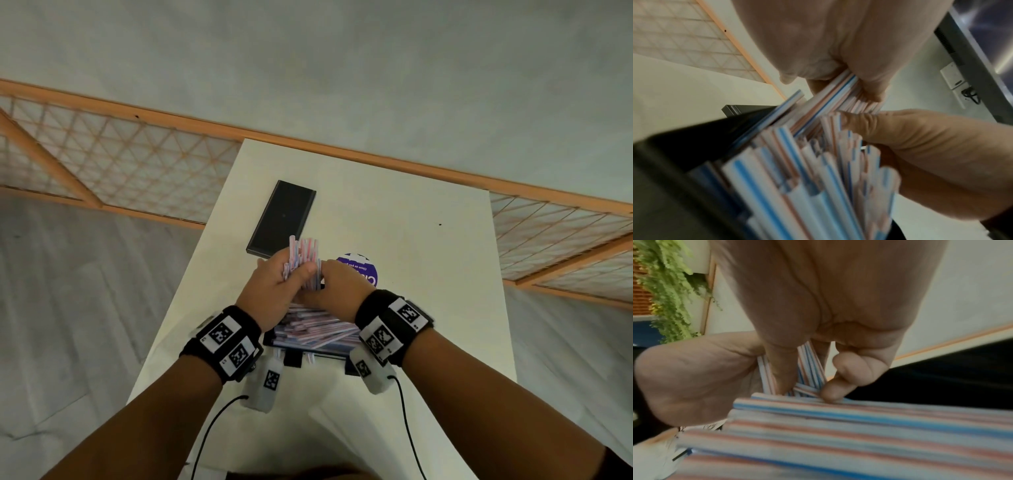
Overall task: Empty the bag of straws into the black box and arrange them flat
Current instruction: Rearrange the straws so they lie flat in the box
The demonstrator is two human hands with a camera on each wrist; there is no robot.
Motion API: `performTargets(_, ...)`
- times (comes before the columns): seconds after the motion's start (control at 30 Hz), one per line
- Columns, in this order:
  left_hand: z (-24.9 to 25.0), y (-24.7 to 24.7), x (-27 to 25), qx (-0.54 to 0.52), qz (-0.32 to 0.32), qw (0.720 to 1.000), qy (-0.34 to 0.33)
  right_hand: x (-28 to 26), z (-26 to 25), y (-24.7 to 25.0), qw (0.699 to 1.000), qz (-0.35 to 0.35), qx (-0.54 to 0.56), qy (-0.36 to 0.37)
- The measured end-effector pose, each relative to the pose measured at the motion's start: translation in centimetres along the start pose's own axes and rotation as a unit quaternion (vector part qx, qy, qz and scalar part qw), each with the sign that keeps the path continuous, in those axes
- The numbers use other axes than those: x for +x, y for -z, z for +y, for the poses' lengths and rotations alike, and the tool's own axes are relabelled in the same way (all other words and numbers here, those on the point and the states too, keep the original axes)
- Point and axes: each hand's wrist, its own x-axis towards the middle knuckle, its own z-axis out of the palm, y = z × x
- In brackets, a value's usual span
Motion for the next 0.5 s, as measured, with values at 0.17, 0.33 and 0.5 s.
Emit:
performTargets(0.17, 0.8, 0.3, 0.2, -0.053, -0.007, 0.998, -0.030, -0.5, 0.3, 0.5, 0.995, 0.046, 0.088, -0.003)
performTargets(0.33, 1.3, 0.6, 0.2, -0.094, -0.014, 0.995, -0.037, -1.0, 0.3, 1.6, 0.991, 0.074, 0.100, 0.054)
performTargets(0.5, 0.5, 1.3, -0.2, -0.103, -0.015, 0.994, -0.010, -2.4, 0.1, 3.3, 0.987, 0.111, 0.100, 0.065)
